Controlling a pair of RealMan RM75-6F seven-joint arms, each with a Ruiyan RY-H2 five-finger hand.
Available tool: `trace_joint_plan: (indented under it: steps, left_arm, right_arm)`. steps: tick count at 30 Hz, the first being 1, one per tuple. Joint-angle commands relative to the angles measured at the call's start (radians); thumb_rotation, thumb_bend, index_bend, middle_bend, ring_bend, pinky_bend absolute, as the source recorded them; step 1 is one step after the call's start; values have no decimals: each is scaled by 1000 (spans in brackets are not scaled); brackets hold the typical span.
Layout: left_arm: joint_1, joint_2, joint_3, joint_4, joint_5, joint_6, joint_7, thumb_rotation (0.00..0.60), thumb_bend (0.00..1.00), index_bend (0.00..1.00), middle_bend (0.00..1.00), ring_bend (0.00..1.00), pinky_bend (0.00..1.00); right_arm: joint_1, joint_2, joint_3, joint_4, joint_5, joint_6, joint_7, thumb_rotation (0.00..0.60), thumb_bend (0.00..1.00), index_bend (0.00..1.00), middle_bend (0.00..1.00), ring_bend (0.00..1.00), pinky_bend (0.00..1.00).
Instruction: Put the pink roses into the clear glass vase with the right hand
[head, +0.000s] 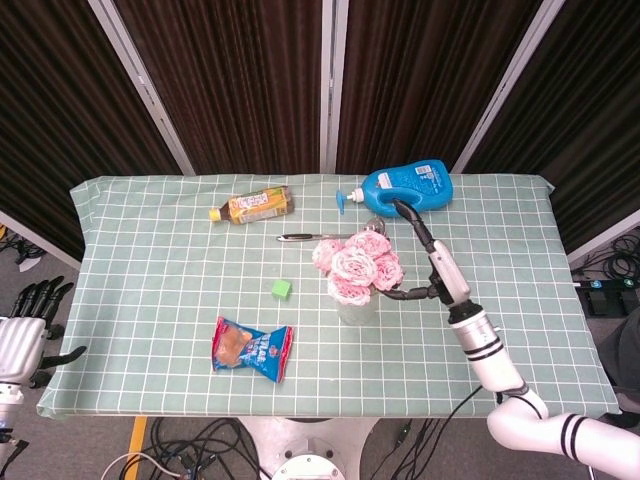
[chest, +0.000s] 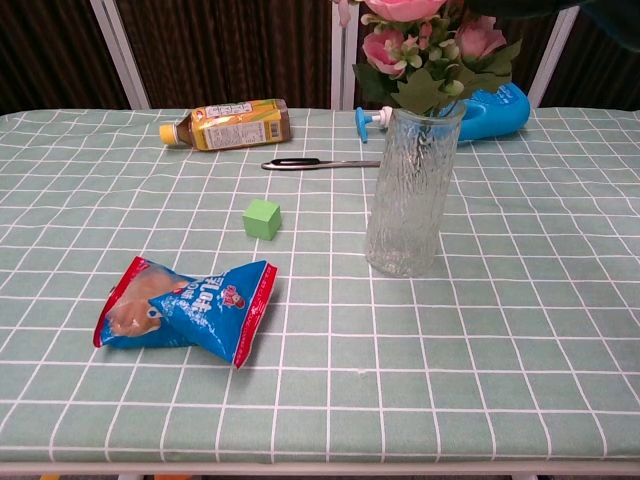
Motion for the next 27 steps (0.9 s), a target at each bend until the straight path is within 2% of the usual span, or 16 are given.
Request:
trace_joint_plan:
  steps: [1, 6, 9, 14, 16, 17, 21, 27]
  left_arm:
    - [-2, 0, 0, -2, 1, -2, 4, 600, 0, 87, 21, 0, 53]
    - [-5, 1, -2, -11, 3, -2, 12, 600, 0, 87, 21, 0, 53]
    - [-7, 4, -1, -21, 7, -1, 24, 600, 0, 87, 21, 0, 53]
    - [-12, 9, -3, -49, 10, -1, 43, 600, 0, 87, 21, 0, 53]
    - [-15, 9, -4, -62, 10, -2, 47, 600, 0, 87, 21, 0, 53]
    - [-15, 8, -5, -67, 10, -1, 49, 600, 0, 87, 21, 0, 53]
    - [-18, 8, -7, -84, 16, 6, 61, 600, 0, 87, 21, 0, 55]
    - [-13, 9, -9, -88, 20, 25, 70, 600, 0, 87, 21, 0, 55]
  right_arm:
    - [-67, 65, -49, -24, -38, 66, -41, 600, 0, 0, 0, 0, 0]
    - [-161, 145, -128, -40, -64, 132, -3, 600, 0, 0, 0, 0, 0]
    - [-216, 180, -169, 7, -76, 175, -72, 600, 0, 0, 0, 0, 0]
    - [-306, 167, -197, 112, 8, 213, -517, 600, 0, 0, 0, 0, 0]
    - [-335, 132, -197, 152, 48, 234, -675, 600, 0, 0, 0, 0, 0]
    - [-346, 117, -199, 163, 60, 241, -710, 600, 0, 0, 0, 0, 0]
    - [-402, 54, -210, 212, 83, 288, -758, 600, 0, 0, 0, 0, 0]
    - [-452, -6, -228, 297, 56, 349, -778, 600, 0, 0, 0, 0, 0]
